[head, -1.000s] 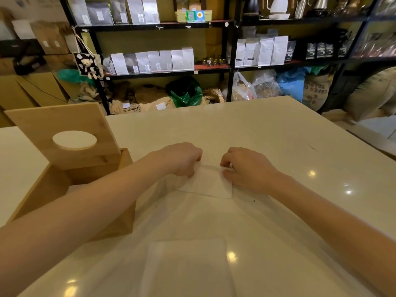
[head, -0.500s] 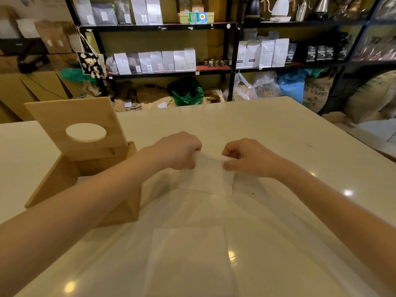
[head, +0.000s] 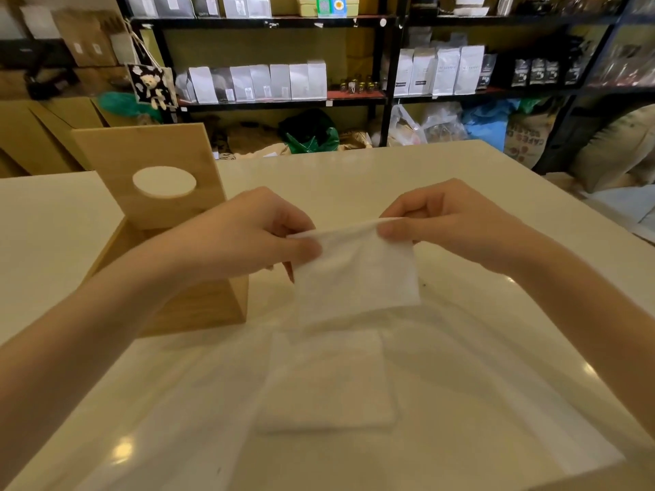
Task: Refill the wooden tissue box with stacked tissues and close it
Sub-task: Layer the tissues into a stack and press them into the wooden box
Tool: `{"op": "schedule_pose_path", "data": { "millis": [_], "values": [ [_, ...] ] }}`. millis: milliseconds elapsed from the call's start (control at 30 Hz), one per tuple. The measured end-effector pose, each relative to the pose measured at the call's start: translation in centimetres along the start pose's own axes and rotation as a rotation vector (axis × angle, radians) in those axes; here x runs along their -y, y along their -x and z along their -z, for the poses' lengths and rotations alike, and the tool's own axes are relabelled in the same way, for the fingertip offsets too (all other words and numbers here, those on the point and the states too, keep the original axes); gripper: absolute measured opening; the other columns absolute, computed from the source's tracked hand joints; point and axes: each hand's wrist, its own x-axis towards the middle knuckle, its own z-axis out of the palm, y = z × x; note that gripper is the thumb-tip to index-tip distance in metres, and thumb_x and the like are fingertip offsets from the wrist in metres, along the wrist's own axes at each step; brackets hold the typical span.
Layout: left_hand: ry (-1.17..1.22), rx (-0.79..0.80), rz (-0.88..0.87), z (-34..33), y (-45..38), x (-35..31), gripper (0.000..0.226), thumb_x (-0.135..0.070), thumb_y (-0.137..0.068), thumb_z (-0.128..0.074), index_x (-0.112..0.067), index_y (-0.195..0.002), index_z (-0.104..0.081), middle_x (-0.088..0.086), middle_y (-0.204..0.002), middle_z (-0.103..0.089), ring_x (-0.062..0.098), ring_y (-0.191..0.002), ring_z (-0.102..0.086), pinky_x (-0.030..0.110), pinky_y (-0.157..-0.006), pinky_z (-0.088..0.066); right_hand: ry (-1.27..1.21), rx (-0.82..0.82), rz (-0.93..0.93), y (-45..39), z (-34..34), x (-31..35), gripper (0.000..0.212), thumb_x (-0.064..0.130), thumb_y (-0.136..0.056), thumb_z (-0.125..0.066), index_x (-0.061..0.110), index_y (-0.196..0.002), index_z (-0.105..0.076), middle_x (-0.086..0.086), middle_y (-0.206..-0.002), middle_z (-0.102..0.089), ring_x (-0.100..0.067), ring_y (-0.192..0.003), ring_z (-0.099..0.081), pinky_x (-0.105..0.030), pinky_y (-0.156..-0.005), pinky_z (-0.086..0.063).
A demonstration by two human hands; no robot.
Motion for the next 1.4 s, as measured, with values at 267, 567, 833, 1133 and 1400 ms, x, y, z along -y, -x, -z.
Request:
{"op": "schedule_pose_path", "data": {
  "millis": [267,567,833,1133,1400],
  "values": [
    [0.169,0.194,0.142,-1.8,3.5,2.6,0.016,-0.03,-0.082,-0.061,-0.023,-0.084,-0.075,-0.008,-0.064,-0.069,-0.002,-0.052,-0.054,0.01,-0.051,-0.043,-0.183,0.226,-0.182,2.6,-3.1,-0.5,0.014,0.012,-0.083,-0.062,0.011,-0.08,-0.075,-0.004,-0.073,-0.075,-0.015,-0.066,-0.069,-0.022,-0.06,-0.057],
    [0.195,0.203,0.186,-4.4,4.3,5.4,0.013,-0.024,-0.085,-0.061,-0.02,-0.089,-0.072,-0.006,-0.061,-0.068,-0.001,-0.051,-0.057,0.011,-0.051,-0.043,-0.129,0.192,-0.323,4.1,-6.4,-2.7,0.009,0.007,-0.084,-0.062,0.004,-0.081,-0.07,-0.002,-0.056,-0.069,-0.015,-0.049,-0.064,-0.024,-0.05,-0.052],
    [0.01,0.083,0.138,-5.7,4.0,6.1,0.009,-0.033,-0.084,-0.061,-0.031,-0.089,-0.068,0.0,-0.071,-0.074,0.004,-0.063,-0.064,0.01,-0.055,-0.045,-0.031,0.08,-0.326,4.2,-6.6,-3.0,0.005,0.005,-0.079,-0.062,0.002,-0.08,-0.065,-0.004,-0.053,-0.066,-0.017,-0.047,-0.063,-0.031,-0.051,-0.054],
    [-0.065,0.023,0.117,-6.2,4.0,5.7,0.014,-0.031,-0.08,-0.066,-0.033,-0.093,-0.061,-0.007,-0.054,-0.058,-0.005,-0.051,-0.053,0.007,-0.048,-0.04,0.307,0.064,-0.262,3.7,-6.9,-3.4,0.01,0.013,-0.073,-0.066,0.021,-0.067,-0.063,0.008,-0.049,-0.059,0.0,-0.041,-0.051,-0.016,-0.047,-0.043],
    [-0.246,0.018,0.083,-5.5,3.8,5.3,0.026,-0.041,-0.084,-0.056,-0.031,-0.108,-0.061,-0.013,-0.09,-0.054,0.003,-0.076,-0.052,0.018,-0.068,-0.045,0.482,0.11,-0.139,3.5,-5.2,-3.0,0.015,0.028,-0.079,-0.065,0.026,-0.094,-0.066,0.012,-0.08,-0.058,-0.003,-0.069,-0.051,-0.024,-0.07,-0.045]
  ]
}}
